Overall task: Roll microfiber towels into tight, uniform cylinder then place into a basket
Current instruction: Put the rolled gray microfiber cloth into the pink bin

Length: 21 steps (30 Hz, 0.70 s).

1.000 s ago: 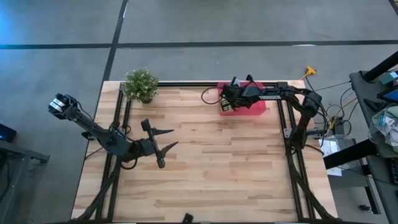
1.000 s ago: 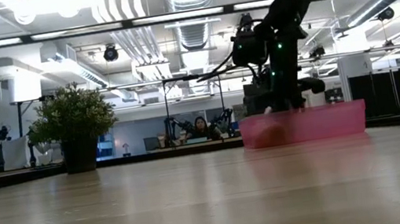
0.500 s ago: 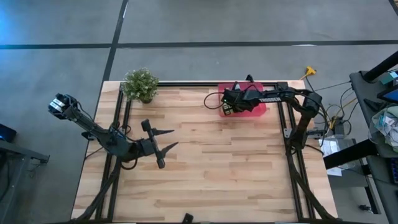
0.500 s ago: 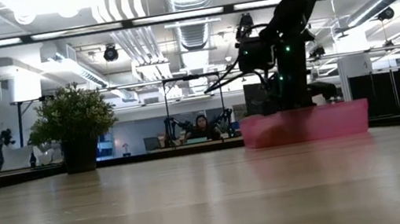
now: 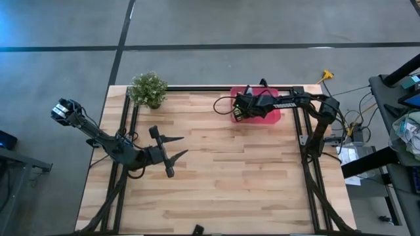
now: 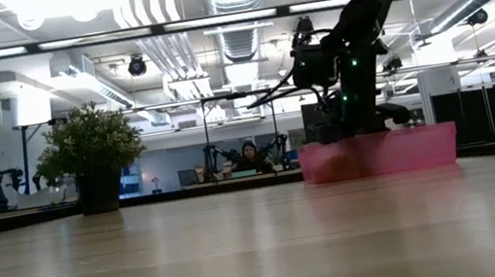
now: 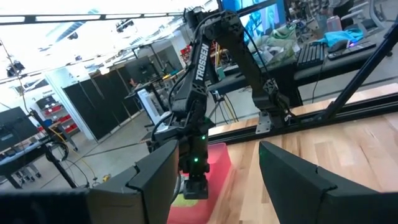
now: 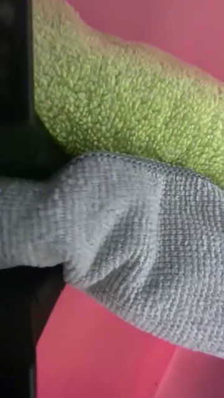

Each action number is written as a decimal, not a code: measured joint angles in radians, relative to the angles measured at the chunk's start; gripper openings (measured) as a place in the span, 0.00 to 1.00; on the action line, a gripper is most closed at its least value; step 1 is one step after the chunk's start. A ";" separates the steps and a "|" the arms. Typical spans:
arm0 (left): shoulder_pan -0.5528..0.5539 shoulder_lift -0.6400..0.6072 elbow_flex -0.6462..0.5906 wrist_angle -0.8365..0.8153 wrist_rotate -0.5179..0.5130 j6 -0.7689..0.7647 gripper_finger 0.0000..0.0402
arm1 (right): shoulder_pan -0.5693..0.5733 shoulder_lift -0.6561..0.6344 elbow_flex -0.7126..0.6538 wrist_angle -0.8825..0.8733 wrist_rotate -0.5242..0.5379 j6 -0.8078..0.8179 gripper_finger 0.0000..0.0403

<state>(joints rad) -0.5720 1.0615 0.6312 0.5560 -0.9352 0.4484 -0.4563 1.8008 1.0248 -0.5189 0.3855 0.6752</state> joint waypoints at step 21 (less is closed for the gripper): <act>0.000 0.000 0.000 -0.016 0.000 -0.001 0.52 | 0.094 -0.265 0.001 -0.131 0.000 -0.066 0.72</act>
<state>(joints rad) -0.5720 1.0615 0.6312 0.5403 -0.9351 0.4476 -0.3620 1.5355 1.0260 -0.6498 0.3860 0.6088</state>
